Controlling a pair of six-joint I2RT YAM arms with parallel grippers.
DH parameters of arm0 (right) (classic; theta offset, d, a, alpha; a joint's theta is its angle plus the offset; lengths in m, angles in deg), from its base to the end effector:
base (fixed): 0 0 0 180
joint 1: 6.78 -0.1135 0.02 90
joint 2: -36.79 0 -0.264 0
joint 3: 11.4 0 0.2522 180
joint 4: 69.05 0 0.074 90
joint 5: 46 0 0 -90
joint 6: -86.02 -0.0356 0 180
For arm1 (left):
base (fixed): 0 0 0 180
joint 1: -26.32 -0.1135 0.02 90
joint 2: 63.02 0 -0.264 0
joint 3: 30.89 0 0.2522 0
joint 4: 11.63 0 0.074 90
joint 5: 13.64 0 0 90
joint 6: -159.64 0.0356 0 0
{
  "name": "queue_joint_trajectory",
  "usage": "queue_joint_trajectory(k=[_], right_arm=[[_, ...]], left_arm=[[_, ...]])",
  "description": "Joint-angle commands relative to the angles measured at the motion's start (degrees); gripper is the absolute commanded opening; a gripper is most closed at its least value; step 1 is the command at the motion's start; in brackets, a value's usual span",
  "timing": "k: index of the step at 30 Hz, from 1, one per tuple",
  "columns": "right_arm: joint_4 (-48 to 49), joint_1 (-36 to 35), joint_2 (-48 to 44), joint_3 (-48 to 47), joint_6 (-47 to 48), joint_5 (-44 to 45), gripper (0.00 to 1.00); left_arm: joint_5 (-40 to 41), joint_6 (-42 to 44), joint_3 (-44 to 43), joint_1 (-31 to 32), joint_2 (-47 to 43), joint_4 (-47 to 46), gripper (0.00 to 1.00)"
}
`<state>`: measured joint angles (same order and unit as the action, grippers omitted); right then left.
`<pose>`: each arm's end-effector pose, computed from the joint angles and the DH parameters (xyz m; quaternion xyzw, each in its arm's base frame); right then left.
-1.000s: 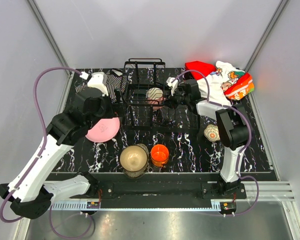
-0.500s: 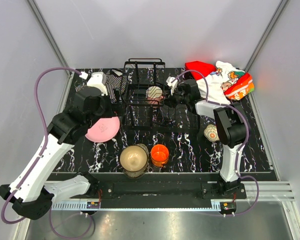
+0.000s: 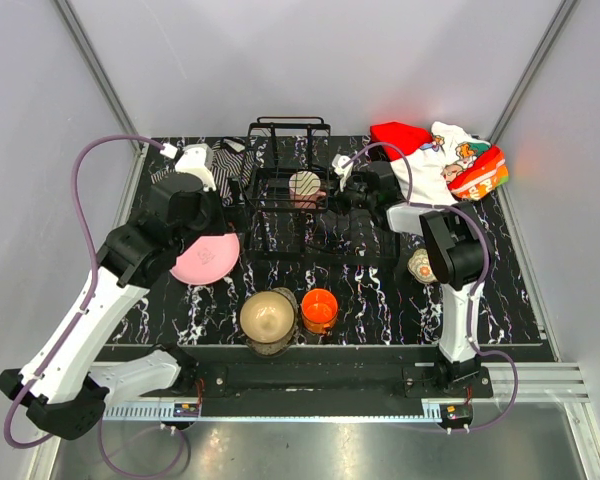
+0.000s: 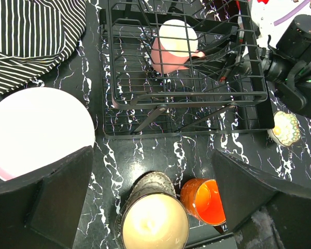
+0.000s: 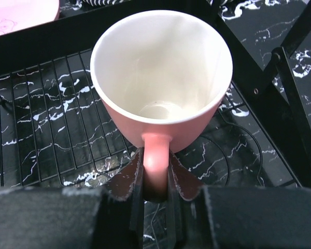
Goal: Load the mixed dishes into the dish rack
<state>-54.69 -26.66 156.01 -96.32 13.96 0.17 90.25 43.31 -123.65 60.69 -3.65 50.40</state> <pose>0.4157 0.1765 0.1678 -0.4489 0.6492 0.3146 0.5273 0.1628 -0.1010 0.4274 -0.0017 0.8559 -0.1662 0.4896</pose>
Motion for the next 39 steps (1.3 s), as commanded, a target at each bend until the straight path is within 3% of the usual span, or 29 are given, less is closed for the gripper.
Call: queue_joint_trajectory(k=[1,24,26,31,39], right_arm=[[12.21,-0.42,0.57,-2.59,-1.50,-2.22,0.00],[21.63,-0.42,4.97,-4.87,-8.00,-4.68,0.01],[21.63,-0.42,4.97,-4.96,-8.09,-4.42,0.06],[22.94,-0.42,4.97,-4.34,-8.62,-3.89,0.33],[24.53,-0.42,5.32,-3.99,-9.50,-3.63,0.43]], left_arm=[[-1.32,1.36,0.34,-0.62,0.48,-3.45,0.99],[-2.81,1.72,1.92,-2.29,1.36,-4.41,0.99],[-2.99,1.63,2.01,-2.29,1.36,-4.59,0.99],[-3.34,1.80,2.36,-2.55,1.27,-4.68,0.99],[-3.61,1.98,2.54,-2.99,1.18,-4.76,0.99]])
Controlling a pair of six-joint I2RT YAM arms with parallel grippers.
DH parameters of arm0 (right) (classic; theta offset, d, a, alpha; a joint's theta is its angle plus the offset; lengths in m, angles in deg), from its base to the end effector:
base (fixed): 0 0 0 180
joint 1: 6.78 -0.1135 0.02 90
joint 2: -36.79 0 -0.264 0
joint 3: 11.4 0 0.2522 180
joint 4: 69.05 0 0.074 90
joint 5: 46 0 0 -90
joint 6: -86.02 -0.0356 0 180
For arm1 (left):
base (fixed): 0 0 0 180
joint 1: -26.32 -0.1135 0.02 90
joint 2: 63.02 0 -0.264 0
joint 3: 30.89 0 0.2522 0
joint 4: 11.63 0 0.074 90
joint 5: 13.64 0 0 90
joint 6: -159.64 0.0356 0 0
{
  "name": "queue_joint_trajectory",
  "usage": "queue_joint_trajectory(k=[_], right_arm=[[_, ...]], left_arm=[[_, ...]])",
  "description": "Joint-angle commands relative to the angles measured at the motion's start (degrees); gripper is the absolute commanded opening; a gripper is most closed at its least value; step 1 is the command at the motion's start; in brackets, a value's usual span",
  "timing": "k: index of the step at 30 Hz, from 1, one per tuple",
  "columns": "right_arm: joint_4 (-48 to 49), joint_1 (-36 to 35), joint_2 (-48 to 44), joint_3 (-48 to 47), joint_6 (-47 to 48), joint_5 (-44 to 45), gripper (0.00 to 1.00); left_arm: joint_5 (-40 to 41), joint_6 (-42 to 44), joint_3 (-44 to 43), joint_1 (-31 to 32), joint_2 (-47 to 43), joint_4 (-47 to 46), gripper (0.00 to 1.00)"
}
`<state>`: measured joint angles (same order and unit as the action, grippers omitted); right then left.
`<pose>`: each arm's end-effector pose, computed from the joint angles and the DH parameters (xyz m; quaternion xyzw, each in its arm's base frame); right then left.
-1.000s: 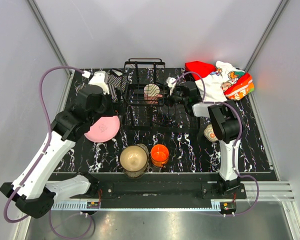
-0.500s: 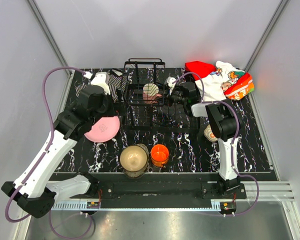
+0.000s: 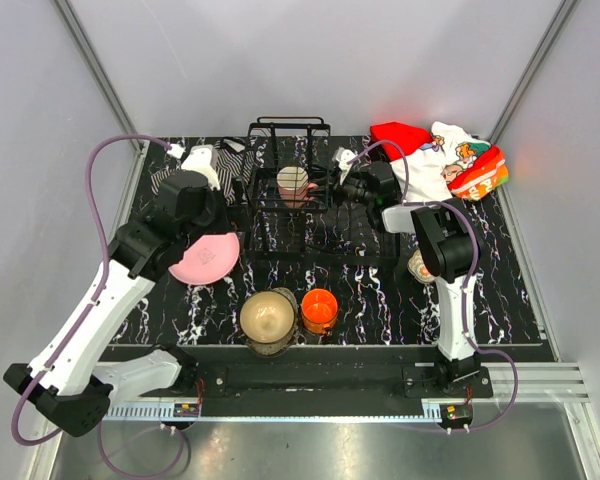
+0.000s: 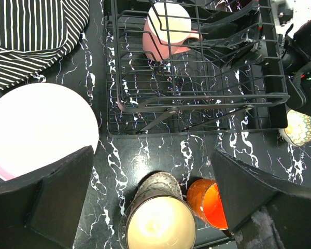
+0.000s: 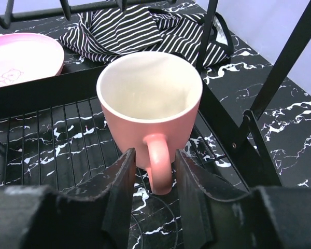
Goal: Load the mixed dishes into the dish rack
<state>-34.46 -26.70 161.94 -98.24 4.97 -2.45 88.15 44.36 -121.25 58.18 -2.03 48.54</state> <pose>0.4314 0.1838 0.1666 -0.4283 0.5822 0.3465 0.5980 0.1782 -0.1022 0.4123 -0.0010 0.8664 -0.1565 0.4742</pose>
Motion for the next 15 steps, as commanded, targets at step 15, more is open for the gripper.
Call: queue_joint_trajectory(k=[15], right_arm=[[16.49,0.94,-6.21,9.43,-8.50,1.46,0.56]], left_arm=[[-1.68,0.14,-0.74,-0.92,-1.49,-2.64,0.99]])
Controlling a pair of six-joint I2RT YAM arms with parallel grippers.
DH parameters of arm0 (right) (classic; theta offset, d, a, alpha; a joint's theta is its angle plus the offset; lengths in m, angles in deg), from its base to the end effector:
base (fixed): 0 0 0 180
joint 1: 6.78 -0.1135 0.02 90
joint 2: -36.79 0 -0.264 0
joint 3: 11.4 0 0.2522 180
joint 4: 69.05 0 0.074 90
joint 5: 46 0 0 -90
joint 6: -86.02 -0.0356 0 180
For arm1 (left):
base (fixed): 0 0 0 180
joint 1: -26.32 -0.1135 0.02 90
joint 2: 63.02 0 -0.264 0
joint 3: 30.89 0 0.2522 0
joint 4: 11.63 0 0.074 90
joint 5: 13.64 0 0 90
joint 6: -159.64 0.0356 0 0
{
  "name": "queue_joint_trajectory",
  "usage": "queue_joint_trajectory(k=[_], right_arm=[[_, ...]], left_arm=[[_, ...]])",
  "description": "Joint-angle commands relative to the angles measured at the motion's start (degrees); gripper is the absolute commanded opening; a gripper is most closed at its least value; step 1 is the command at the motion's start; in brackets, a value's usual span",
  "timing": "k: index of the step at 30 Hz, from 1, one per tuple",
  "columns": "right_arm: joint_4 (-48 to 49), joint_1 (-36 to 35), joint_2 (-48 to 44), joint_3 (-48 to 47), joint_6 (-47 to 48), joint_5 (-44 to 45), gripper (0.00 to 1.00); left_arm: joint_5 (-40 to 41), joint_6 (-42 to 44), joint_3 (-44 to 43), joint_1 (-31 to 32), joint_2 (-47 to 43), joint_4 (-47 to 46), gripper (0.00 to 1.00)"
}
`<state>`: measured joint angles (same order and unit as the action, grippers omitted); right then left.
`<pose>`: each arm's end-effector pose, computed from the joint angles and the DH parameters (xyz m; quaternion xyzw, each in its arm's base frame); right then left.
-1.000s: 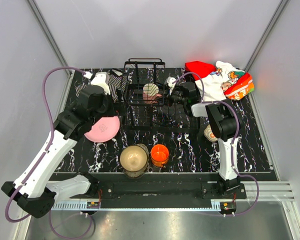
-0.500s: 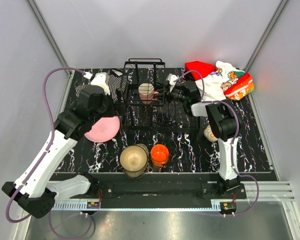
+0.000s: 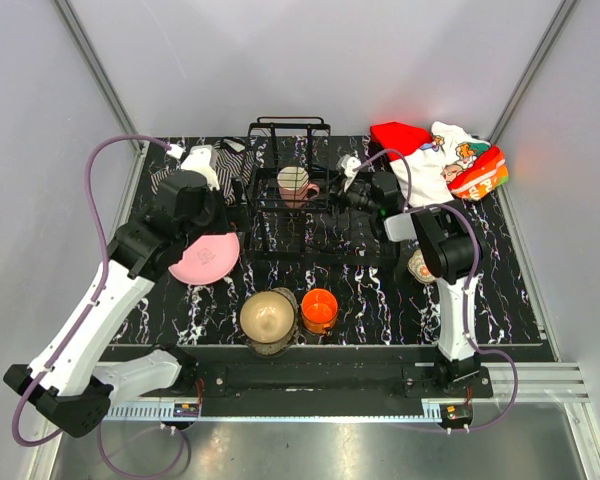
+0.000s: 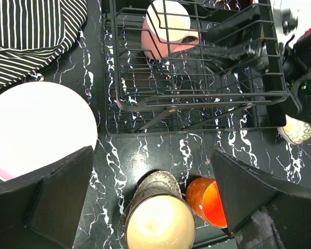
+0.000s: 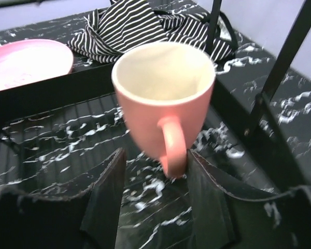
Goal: Load the mixed dishes into the dish rack
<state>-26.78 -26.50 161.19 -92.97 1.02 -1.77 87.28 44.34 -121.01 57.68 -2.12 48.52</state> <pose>0.4178 0.1768 0.1589 -0.4074 0.5809 0.3571 0.6075 0.1787 -0.1010 0.4113 -0.0011 0.8674 -0.1600 0.4712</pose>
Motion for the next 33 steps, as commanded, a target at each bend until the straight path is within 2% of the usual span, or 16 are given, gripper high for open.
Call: queue_joint_trajectory(k=[1,8,13,16,18,20,21,22,25,26,28,29,33], right_arm=[[9.27,0.83,-6.27,5.22,-4.64,0.87,0.56],[10.86,1.27,-15.75,14.28,-6.31,3.76,0.59],[6.64,1.18,-24.19,19.29,-6.83,7.10,0.60],[0.07,0.22,-32.35,23.59,-7.81,10.00,0.61],[-12.65,-2.67,-41.19,26.23,-2.91,17.01,0.61],[-26.33,-9.08,-47.29,27.20,0.44,27.20,0.61],[-29.02,-11.02,-53.06,27.99,-0.24,30.37,0.61],[-31.05,-14.43,-56.08,29.04,-1.64,35.18,0.61],[-35.80,-18.41,-68.73,34.22,-10.60,43.89,0.63],[-39.30,-21.20,-74.42,35.98,-13.66,45.50,0.67],[-44.32,-23.33,-79.20,36.52,-15.88,51.64,0.70],[-48.69,-25.08,-83.49,36.87,-17.37,53.06,0.70],[-58.11,-28.08,-91.16,38.19,-20.89,58.43,0.72]], left_arm=[[-0.81,0.08,-1.16,-0.42,-1.66,-2.53,0.99],[0.59,-0.19,-1.95,-0.42,-4.04,-0.52,0.99],[0.68,-0.10,-3.53,-0.42,-5.35,2.73,0.99],[0.07,-0.45,-2.48,-0.42,-6.84,3.44,0.99],[-0.54,-0.80,-1.52,-0.42,-7.20,3.79,0.99],[-1.68,-1.15,-0.73,-0.42,-7.64,4.06,0.99],[-2.04,-1.33,-0.46,-0.42,-7.73,4.14,0.99],[-2.56,-1.51,-0.20,-0.42,-7.82,3.97,0.99],[-3.27,-2.12,0.07,-0.42,-7.91,3.97,0.99],[-3.27,-2.38,0.16,-0.42,-7.82,3.88,0.99],[-3.88,-2.74,0.16,-0.42,-8.08,3.71,0.99],[-3.97,-3.00,0.33,-0.42,-8.08,3.53,0.99],[-4.68,-3.61,0.95,-0.42,-8.52,3.35,0.99]])
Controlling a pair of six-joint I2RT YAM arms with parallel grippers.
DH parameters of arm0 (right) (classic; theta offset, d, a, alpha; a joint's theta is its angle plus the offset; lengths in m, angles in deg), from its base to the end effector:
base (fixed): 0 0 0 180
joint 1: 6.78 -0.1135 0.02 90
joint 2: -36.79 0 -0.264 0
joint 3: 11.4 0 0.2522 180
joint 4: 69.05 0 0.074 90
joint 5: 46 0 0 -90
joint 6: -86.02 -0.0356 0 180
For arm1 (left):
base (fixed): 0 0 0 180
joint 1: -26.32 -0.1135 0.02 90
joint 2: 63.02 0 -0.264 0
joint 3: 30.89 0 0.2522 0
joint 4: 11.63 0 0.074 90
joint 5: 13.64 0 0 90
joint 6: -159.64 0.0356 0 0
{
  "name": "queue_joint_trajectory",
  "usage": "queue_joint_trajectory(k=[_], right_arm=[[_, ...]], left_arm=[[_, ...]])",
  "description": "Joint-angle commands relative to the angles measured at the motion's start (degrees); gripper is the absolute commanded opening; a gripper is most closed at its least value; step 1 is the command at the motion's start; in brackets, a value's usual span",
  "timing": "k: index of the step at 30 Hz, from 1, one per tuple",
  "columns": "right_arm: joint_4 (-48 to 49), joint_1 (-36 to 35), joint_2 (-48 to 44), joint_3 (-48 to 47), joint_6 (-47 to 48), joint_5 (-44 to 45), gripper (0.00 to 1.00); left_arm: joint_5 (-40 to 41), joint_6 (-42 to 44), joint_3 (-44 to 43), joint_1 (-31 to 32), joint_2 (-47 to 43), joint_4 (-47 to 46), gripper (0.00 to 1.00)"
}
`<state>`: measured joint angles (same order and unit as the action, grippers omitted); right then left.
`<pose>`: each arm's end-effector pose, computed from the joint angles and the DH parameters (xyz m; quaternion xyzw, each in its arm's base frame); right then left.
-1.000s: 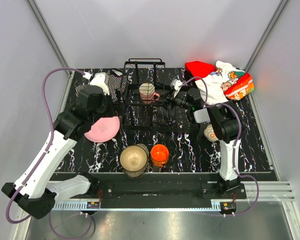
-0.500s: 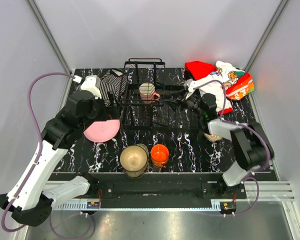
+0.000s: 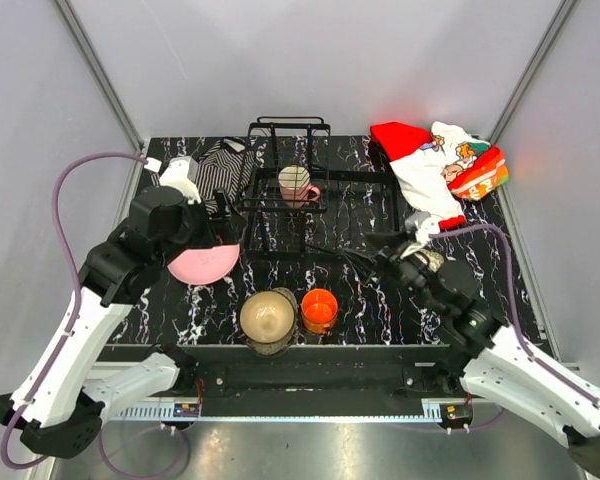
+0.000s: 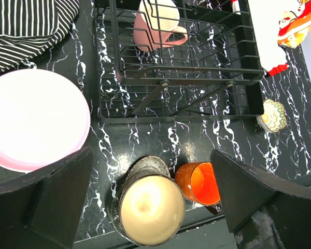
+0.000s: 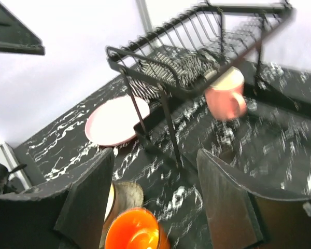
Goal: Load the mixed dishes into the dish rack
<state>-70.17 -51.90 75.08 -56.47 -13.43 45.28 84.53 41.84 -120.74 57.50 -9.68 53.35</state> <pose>0.1221 0.1215 0.3177 -0.1977 0.6416 0.3331 0.6621 0.1405 -0.0791 0.4233 -0.0111 0.8578 -0.1979 0.4742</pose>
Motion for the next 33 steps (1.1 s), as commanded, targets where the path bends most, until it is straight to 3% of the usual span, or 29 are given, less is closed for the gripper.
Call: queue_joint_trajectory(k=[1,6,9,10,16,20,23,26,33], right_arm=[[-16.32,-2.95,-5.84,1.78,-7.41,12.77,0.72],[-21.70,-7.76,-5.77,2.65,-12.69,15.50,0.67],[-22.66,-14.27,-4.10,3.71,-15.59,25.41,0.67],[-23.53,-20.29,-3.48,3.97,-17.68,33.44,0.67],[-24.77,-44.99,6.96,1.52,-24.54,59.22,0.69],[-22.68,-54.60,16.09,-0.07,-27.29,68.32,0.69],[-18.27,-59.01,22.77,0.55,-26.67,73.76,0.70],[-20.37,-62.54,27.71,0.20,-31.58,79.05,0.71],[-14.24,-64.30,26.85,4.94,-33.61,81.86,0.70]], left_arm=[[-2.01,-1.21,0.77,-0.24,-1.13,-1.56,0.99],[-1.66,-1.91,2.09,-0.33,-2.01,-1.65,0.99],[-1.83,-2.35,2.88,-0.24,-2.10,-1.74,0.99],[-1.92,-2.53,3.14,-0.24,-2.19,-1.83,0.99],[-2.10,-3.06,4.20,-0.24,-2.45,-2.00,0.99],[-2.36,-3.32,4.81,-0.24,-2.63,-2.18,0.99],[-2.71,-3.50,5.60,-0.24,-2.89,-2.44,0.99],[-2.98,-3.58,5.96,-0.24,-2.98,-2.44,0.99],[-3.07,-3.59,6.75,-0.24,-2.98,-2.79,0.99]])
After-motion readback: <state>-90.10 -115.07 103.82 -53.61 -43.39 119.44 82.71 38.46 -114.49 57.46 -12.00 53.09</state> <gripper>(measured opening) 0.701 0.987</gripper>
